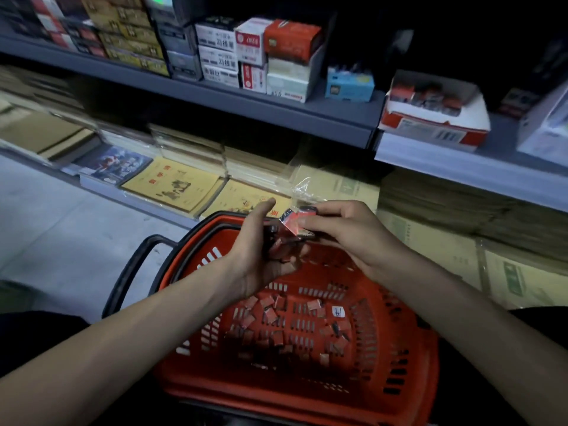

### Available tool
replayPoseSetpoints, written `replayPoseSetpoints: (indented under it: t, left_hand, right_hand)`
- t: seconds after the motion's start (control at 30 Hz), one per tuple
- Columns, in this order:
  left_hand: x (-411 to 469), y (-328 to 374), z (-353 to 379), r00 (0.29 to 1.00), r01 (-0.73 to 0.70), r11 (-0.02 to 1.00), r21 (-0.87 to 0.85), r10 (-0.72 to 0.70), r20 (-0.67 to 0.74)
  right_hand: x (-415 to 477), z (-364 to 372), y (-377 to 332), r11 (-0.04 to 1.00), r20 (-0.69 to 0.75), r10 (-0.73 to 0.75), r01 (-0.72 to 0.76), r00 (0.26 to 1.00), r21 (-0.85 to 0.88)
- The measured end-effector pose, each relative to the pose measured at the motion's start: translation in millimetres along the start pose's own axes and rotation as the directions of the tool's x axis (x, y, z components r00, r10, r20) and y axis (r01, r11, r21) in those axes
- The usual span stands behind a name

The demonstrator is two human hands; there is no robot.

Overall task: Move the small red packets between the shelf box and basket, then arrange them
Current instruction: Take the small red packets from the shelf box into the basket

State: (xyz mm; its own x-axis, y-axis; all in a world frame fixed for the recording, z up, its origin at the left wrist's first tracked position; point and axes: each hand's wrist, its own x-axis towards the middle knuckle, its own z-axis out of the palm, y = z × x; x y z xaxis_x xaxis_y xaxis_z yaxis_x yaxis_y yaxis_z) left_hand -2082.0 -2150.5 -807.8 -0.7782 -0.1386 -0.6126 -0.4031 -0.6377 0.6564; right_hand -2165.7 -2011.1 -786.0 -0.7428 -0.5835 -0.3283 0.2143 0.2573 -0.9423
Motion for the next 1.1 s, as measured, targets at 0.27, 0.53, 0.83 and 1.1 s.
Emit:
replayPoseSetpoints:
  t: [0.27, 0.53, 0.83, 1.1]
  left_hand:
    - [0.6, 27.0, 83.7, 0.973, -0.211, 0.961, 0.178, 0.224, -0.059]
    - [2.0, 65.1, 148.1, 0.950, -0.313, 0.941, 0.129, 0.311, 0.034]
    - [12.3, 109.8, 192.9, 0.923, -0.386, 0.915, 0.118, 0.382, 0.055]
    - [35.6, 135.3, 197.6, 0.878, -0.462, 0.877, 0.132, 0.474, -0.071]
  right_hand:
    - [-11.9, -49.8, -33.1, 0.985, -0.193, -0.117, 0.139, 0.974, 0.103]
    - [-46.6, -101.0, -76.7, 0.858, -0.355, -0.270, 0.391, 0.895, 0.334]
    - [-13.0, -170.4, -128.1, 0.742, -0.518, -0.664, 0.394, 0.538, -0.542]
    - [74.5, -177.6, -130.0, 0.380, -0.228, -0.769, 0.140, 0.597, -0.915]
